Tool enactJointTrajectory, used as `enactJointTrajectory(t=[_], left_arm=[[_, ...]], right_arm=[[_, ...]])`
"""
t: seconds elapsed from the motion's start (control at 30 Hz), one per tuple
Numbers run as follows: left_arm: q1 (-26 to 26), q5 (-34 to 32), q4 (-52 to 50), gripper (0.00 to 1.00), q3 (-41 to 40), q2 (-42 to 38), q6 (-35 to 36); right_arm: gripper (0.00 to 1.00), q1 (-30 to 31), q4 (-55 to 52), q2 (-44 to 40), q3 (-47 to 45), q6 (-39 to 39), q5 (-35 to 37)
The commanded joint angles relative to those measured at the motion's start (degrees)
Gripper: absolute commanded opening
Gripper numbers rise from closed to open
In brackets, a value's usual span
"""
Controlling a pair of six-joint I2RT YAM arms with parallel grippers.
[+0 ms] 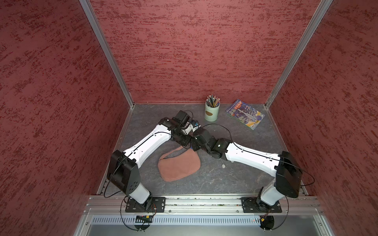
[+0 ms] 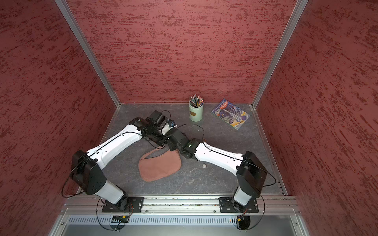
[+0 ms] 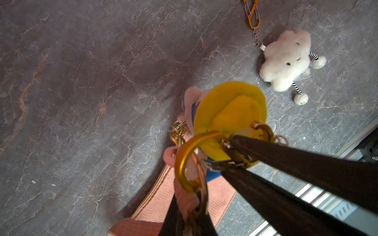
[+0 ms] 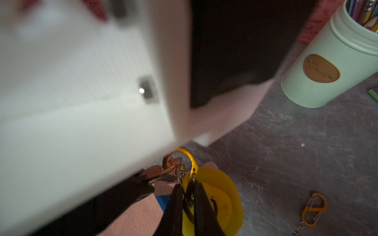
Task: Remove the decoration from the bag
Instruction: Remove the decoration item from the bag.
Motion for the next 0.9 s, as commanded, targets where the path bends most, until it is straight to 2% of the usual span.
enactJointTrajectory(t=[0.0, 0.17, 0.6, 0.87], left_arm=[[-0.16, 0.06, 0.29, 0.0, -0.66, 0.23, -0.63], [1.13, -1.01, -0.59, 0.0, -1.28, 0.02, -0.95], [2.07, 0.31, 0.05, 0.0, -2.73, -2.24, -1.32], [9.06, 0.32, -1.01, 0.0, -4.77, -6.53, -0.78]], right_arm=[[0.13, 0.06, 3.26, 0.42, 2.7, 0.53, 3.22], [0.13, -0.42, 2.14, 0.1, 2.86, 0.66, 5.76], [0.13, -1.66, 2.37, 0.46, 3.27, 2.13, 3.26], [0.14, -1.5, -0.88, -7.31, -2.43, 8.52, -1.68]])
